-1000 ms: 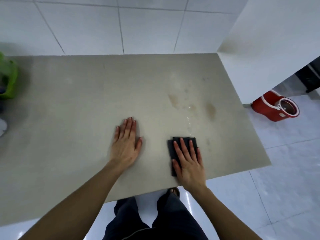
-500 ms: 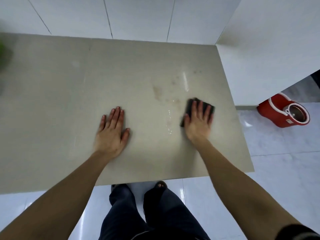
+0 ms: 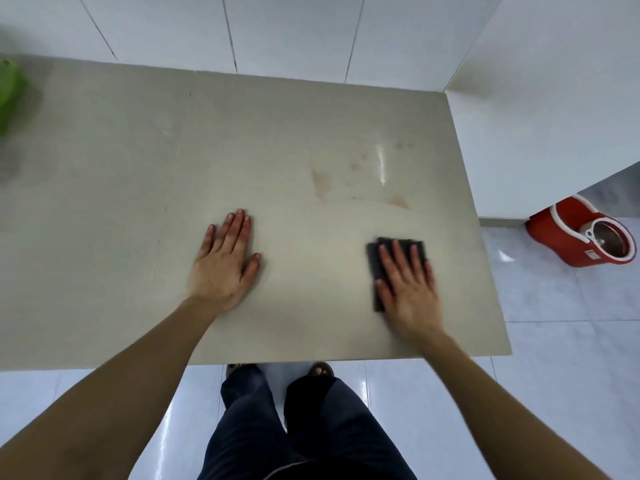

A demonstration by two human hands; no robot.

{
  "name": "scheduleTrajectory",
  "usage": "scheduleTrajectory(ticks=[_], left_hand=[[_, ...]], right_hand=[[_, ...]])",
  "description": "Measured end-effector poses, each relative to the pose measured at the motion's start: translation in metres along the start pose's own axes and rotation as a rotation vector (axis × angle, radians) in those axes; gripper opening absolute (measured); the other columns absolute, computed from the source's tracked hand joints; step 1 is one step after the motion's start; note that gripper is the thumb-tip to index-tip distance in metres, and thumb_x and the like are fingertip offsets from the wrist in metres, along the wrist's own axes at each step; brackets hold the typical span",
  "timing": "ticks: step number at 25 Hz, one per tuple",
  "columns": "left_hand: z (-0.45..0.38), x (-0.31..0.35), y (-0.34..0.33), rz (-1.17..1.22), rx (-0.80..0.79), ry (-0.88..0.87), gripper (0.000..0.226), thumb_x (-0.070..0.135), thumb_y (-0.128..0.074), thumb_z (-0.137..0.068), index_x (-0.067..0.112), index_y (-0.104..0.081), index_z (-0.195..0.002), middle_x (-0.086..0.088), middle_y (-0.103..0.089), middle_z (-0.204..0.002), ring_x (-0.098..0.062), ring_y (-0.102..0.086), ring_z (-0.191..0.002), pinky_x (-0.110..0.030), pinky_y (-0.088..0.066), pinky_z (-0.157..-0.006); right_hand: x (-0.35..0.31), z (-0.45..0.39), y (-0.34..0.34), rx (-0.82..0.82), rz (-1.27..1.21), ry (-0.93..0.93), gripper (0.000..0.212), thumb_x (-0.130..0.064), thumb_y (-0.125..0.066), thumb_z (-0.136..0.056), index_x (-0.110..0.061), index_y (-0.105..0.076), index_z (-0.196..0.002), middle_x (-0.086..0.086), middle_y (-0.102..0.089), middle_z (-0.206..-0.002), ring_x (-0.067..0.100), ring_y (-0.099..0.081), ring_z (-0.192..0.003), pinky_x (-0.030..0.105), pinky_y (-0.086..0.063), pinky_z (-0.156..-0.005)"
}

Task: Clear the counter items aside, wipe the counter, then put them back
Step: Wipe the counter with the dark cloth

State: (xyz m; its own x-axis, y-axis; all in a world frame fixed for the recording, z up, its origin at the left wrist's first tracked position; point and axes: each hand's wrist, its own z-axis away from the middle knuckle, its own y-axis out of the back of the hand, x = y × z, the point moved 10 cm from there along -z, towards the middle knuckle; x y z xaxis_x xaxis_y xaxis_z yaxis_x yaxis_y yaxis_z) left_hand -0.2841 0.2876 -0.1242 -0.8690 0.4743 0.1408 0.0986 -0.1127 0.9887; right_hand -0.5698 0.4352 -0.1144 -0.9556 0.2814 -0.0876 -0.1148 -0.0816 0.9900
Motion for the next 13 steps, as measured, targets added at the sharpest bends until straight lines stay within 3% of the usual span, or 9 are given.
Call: scheduleTrajectory(ticks=[2,5,10,13], left_hand=[[-0.001,0.0,-0.001,-0.01,0.0,0.003,0.069,0.051,-0.012,-0.096,0.016,-0.001,-0.154,0.0,-0.001,-0.163,-0.011,0.004,-0.15,-0.038,-0.002,-0.123],[-0.001,-0.001,-0.002,-0.024,-0.004,0.009,0.069,0.051,-0.011,-0.095,0.015,-0.001,-0.154,0.0,0.001,-0.163,-0.012,0.005,-0.15,-0.039,-0.003,-0.123],[-0.006,-0.001,0.001,0.009,-0.008,-0.004,0.072,0.05,-0.005,-0.092,0.013,-0.001,-0.154,-0.001,0.0,-0.163,-0.011,0.005,-0.149,-0.034,0.003,-0.122],[-0.031,-0.007,0.011,0.022,0.018,0.026,0.071,0.046,-0.008,-0.093,0.009,-0.004,-0.153,-0.004,-0.002,-0.163,-0.015,0.002,-0.15,-0.035,0.002,-0.122]], right_hand=[[0.028,-0.034,0.005,-0.012,-0.024,-0.139,0.06,-0.049,-0.02,-0.098,-0.031,-0.01,-0.154,-0.004,-0.009,-0.163,0.025,-0.003,-0.151,0.045,-0.004,-0.122],[-0.009,-0.09,0.007,-0.004,-0.09,-0.236,0.063,-0.047,-0.025,-0.099,-0.027,-0.004,-0.155,-0.001,-0.002,-0.164,0.03,0.005,-0.151,0.048,0.003,-0.122],[-0.169,-0.085,-0.006,-0.033,-0.064,0.168,0.063,-0.047,-0.026,-0.098,-0.027,-0.009,-0.155,-0.003,-0.008,-0.164,0.029,0.0,-0.151,0.05,0.0,-0.121],[-0.16,-0.035,-0.011,-0.038,-0.062,0.345,0.061,-0.049,-0.028,-0.097,-0.03,-0.017,-0.154,-0.005,-0.016,-0.162,0.026,-0.008,-0.151,0.047,-0.005,-0.122]])
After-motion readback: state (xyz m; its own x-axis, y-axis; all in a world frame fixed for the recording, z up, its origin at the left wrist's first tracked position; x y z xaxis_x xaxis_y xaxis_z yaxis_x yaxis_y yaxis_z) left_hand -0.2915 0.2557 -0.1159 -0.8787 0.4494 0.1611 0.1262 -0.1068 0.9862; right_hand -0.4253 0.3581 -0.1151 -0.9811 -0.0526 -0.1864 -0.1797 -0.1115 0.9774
